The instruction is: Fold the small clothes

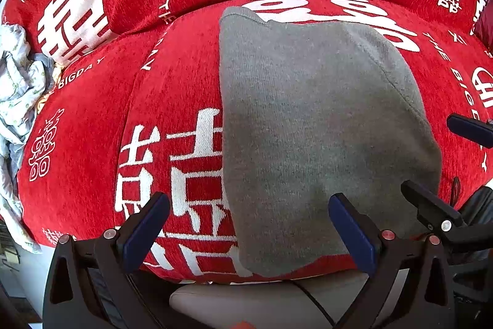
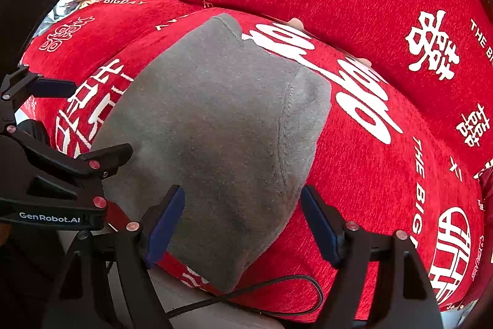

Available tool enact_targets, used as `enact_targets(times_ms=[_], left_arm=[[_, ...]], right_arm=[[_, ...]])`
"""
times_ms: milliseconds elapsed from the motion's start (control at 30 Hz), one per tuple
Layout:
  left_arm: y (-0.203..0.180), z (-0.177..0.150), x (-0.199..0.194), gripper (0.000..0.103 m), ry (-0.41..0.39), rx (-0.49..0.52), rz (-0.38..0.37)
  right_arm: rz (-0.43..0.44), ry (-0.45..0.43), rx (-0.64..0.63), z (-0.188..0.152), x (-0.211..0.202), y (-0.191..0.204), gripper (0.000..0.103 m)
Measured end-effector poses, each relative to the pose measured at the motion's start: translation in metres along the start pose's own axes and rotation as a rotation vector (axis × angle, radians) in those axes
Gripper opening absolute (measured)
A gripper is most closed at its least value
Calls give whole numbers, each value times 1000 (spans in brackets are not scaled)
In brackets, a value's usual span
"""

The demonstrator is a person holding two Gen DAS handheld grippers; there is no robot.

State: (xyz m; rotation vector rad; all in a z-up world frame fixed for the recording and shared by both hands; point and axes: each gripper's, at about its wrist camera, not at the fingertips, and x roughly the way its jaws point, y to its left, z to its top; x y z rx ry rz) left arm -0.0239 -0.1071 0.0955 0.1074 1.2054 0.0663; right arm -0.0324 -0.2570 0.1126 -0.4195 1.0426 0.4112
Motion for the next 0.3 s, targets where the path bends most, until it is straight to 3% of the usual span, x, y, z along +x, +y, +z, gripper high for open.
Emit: enact_targets(times_ms=[300], left_arm=[[4, -5, 0, 103, -20, -15, 23]], right_arm=[[-1, 2, 2, -1, -1, 1, 80]])
